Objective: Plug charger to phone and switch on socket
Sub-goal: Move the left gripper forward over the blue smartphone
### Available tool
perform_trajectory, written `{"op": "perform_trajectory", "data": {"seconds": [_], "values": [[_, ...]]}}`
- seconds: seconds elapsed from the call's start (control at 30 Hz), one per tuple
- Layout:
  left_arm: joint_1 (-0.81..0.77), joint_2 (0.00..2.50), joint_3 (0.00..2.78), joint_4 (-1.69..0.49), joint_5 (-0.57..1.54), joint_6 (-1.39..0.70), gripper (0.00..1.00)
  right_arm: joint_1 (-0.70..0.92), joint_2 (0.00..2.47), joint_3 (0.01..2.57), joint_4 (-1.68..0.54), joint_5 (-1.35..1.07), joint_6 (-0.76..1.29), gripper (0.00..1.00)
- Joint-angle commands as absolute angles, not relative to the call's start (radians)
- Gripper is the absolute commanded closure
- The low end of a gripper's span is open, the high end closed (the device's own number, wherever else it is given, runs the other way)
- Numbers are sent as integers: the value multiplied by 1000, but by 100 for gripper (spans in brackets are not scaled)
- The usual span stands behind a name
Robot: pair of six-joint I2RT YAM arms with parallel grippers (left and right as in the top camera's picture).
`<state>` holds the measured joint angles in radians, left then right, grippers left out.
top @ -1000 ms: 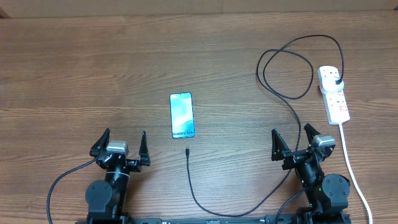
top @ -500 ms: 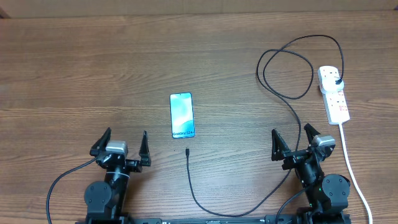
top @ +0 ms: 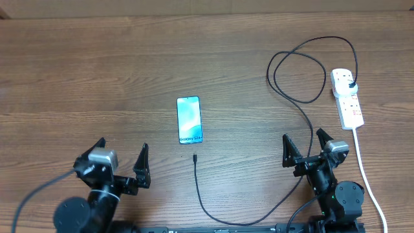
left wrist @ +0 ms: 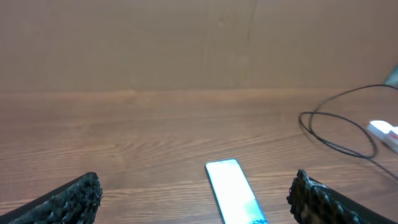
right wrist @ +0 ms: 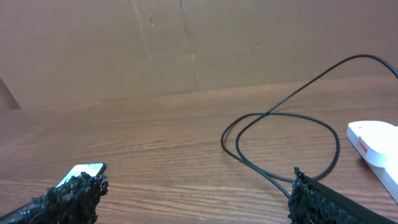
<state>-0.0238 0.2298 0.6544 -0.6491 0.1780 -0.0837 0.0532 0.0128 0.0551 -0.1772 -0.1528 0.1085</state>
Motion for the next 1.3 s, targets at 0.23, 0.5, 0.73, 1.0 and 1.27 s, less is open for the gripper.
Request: {"op": "perform_trajectory", "data": {"seconds": [0.23, 0.5, 0.73, 1.0, 1.27], "values": [[-14, 789, 1233, -1041, 308, -131, 0, 55, 3, 51, -173, -151, 115, 0], [-22, 1309, 1812, -1485, 308, -130, 0, 55, 3, 51, -173, -151, 115, 0], [-63, 1610, 1957, -1610, 315, -200, 0, 55, 3, 51, -173, -151, 115, 0], [-97, 1814, 1957, -1610, 303, -231, 96, 55, 3, 51, -173, -151, 115, 0], [-217, 1939, 1957, -1502, 148, -337, 96, 55, 3, 51, -173, -151, 115, 0]]}}
